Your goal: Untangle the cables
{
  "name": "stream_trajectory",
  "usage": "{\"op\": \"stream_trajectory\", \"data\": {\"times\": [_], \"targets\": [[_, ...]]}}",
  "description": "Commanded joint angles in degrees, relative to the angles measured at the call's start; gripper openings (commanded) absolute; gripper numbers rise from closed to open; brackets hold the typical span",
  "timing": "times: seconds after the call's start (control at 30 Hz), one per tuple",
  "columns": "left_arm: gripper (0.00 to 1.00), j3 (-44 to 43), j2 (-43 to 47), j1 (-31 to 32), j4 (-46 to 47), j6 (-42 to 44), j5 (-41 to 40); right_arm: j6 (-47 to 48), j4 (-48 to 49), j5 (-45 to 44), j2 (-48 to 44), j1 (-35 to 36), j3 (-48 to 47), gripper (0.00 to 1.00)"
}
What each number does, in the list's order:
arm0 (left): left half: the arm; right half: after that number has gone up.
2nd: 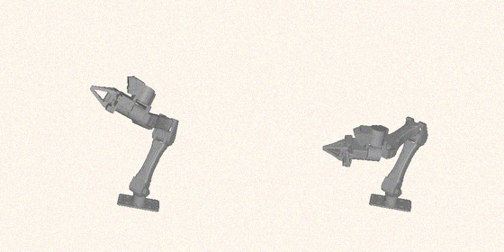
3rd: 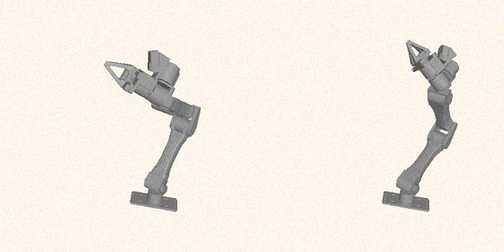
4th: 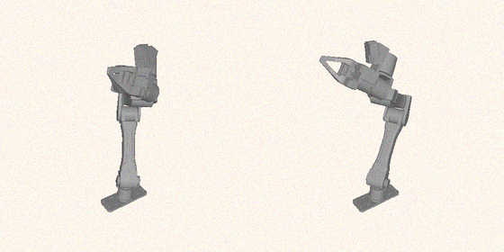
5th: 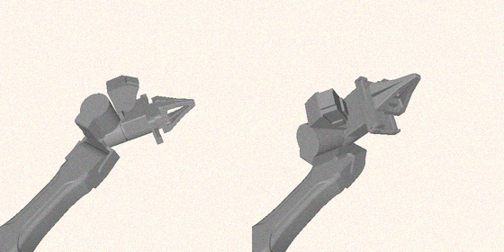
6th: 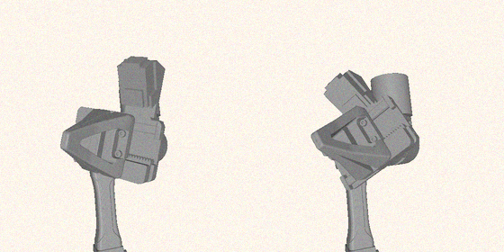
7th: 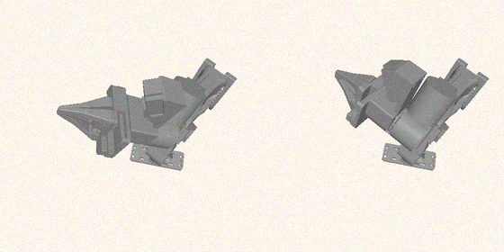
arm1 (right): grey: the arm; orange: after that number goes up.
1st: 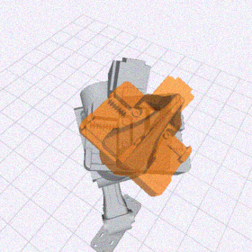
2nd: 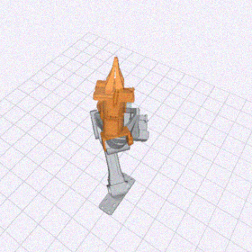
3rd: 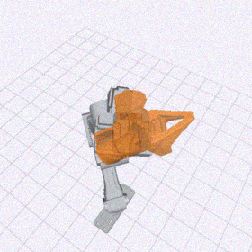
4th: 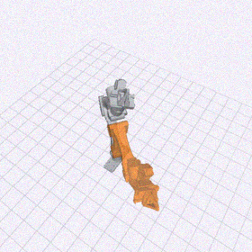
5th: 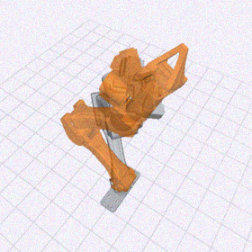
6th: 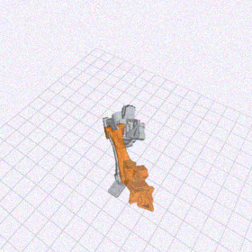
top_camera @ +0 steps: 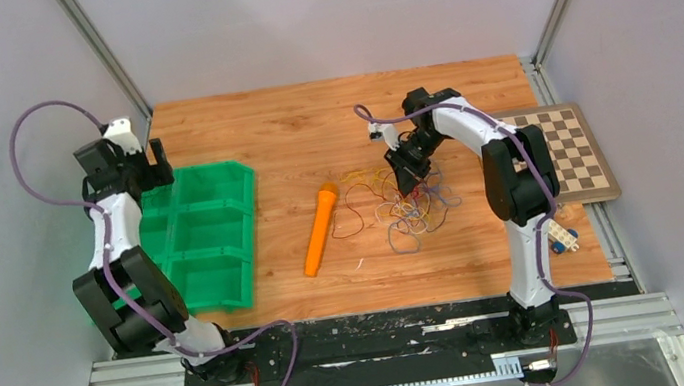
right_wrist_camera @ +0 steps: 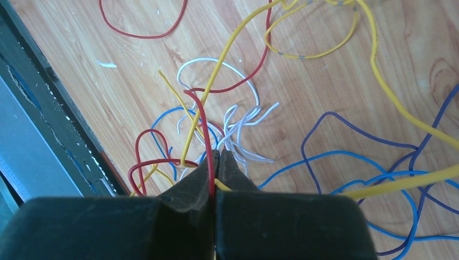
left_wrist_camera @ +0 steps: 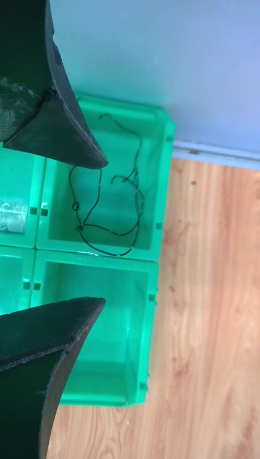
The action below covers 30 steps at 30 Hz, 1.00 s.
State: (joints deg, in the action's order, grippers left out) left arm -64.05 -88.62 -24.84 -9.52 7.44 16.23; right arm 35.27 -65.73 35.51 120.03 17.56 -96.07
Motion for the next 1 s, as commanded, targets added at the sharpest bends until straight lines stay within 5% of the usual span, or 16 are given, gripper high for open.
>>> {"op": "stream_trajectory", "data": {"times": [0.0, 0.13, 0.27, 0.37, 0.47, 0.6, 0.97], "targets": [[0.99, -8.1, 6.6, -0.19, -8.2, 2.62, 1.74, 3.42, -0.23, 4.07, -2.92, -0.85, -2.65, 0.0], [1.0, -14.89, 7.67, 0.38, -18.85, 6.88, 9.61, 5.68, 0.05, 6.67, -5.88, -0.93, -2.39, 0.0], [1.0, -14.34, 11.6, 3.35, -24.18, 13.43, 32.91, 8.41, 1.72, 9.04, -10.82, -0.89, -0.35, 0.0], [1.0, -12.31, 12.54, 13.31, -25.01, 16.08, 42.87, 10.37, 4.21, 10.48, -16.07, -0.84, 3.02, 0.0], [1.0, -9.92, 12.15, 24.91, -21.54, 17.18, 43.53, 11.07, 7.03, 11.7, -21.06, -0.74, 6.65, 0.0], [0.97, -5.25, 9.67, 39.91, -7.24, 8.55, 44.24, 11.11, 10.15, 13.3, -27.09, -0.66, 10.75, 0.0], [0.87, -3.66, 1.51, 55.75, 24.06, -10.74, 39.93, 7.89, 15.14, 17.21, -34.07, 1.15, 13.76, 0.0]]}}
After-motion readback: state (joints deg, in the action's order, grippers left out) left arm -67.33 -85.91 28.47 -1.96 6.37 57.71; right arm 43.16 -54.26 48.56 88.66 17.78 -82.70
